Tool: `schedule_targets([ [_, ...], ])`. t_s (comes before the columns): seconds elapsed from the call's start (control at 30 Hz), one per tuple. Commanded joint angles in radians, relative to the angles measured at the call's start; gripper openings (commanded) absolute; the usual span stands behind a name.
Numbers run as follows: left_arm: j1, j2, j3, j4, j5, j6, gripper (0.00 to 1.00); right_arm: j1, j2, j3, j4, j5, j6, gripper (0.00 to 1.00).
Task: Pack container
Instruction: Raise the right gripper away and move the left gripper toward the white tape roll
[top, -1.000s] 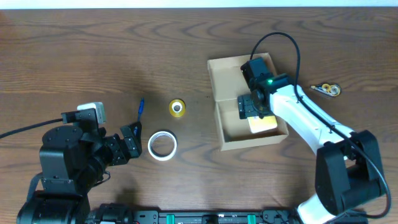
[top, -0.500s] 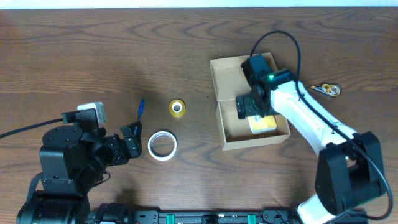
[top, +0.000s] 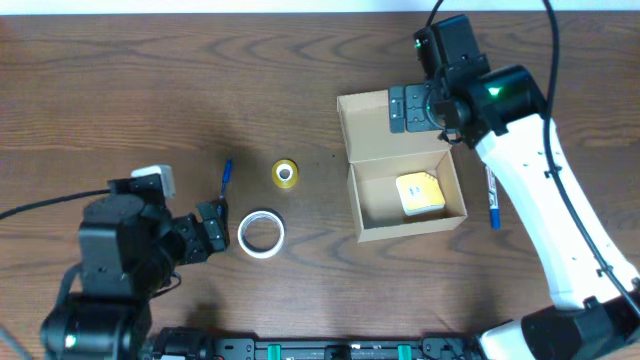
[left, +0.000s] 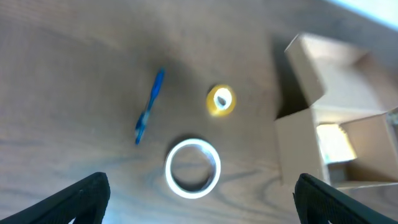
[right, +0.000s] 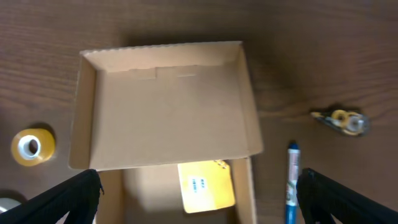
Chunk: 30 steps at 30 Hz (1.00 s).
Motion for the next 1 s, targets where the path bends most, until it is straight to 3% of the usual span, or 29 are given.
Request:
schedule_targets([
  [0.0,-0.003,0.045,-0.041,0.008,-0.015,-0.014,1.0,-0.007,-0.024,0.039,-0.009,0.044,-0.012,0.99],
  [0.03,-0.003,0.062,-0.045,0.016,-0.014,-0.049,0.94,-0.006,-0.029,0.047,-0.01,0.044,-0.013,0.99],
  [0.13,-0.003,0.122,-0.047,0.071,-0.003,-0.098,0.95,-0.006,-0.05,0.061,-0.008,0.045,-0.013,0.99],
  [0.3,-0.003,0.267,-0.05,0.14,-0.004,-0.03,1.0,-0.006,-0.091,0.062,-0.001,0.045,-0.017,0.99],
  [0.4,-0.014,0.396,-0.071,0.209,-0.002,-0.031,0.87,-0.007,-0.128,0.062,0.008,0.051,-0.027,0.99],
  [0.67,-0.211,0.579,-0.079,0.225,-0.137,-0.039,0.82,-0.074,-0.252,0.081,0.01,0.092,-0.027,0.99],
  [0.83,-0.285,0.622,-0.079,0.227,-0.224,-0.037,0.72,-0.109,-0.323,0.095,0.006,0.092,-0.027,0.99],
  [0.97,-0.287,0.658,-0.08,0.238,-0.229,0.005,0.79,-0.109,-0.363,0.095,-0.006,0.073,-0.027,0.99],
])
